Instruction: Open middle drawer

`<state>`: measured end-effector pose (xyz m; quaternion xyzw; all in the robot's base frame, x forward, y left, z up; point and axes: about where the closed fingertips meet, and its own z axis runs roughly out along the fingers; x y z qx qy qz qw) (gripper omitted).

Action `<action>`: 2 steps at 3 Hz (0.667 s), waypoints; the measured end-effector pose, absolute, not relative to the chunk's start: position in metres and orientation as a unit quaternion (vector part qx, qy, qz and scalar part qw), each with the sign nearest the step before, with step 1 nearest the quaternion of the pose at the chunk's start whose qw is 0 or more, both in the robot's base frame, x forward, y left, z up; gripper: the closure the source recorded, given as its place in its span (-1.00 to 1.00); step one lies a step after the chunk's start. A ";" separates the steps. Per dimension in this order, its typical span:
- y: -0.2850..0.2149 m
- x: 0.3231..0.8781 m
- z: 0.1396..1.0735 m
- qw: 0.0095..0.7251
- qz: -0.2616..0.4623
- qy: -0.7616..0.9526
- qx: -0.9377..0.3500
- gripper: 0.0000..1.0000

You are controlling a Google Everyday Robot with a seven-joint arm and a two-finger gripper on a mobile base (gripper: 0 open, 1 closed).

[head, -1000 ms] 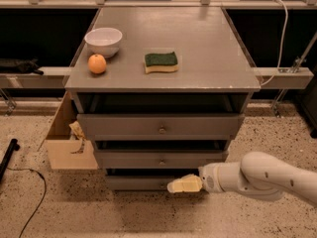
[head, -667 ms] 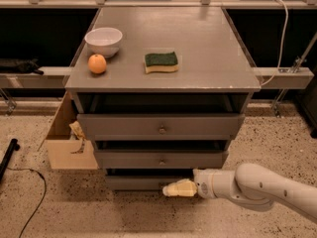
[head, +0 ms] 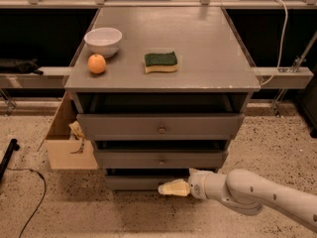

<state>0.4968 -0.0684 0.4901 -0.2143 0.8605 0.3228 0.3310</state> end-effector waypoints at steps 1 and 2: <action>-0.071 0.505 0.484 0.338 0.312 0.865 -0.201 -1.00; -0.081 0.522 0.479 0.347 0.293 0.869 -0.196 -1.00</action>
Offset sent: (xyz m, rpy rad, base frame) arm 0.0483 -0.0293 -0.0163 -0.0799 -0.0514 -0.1122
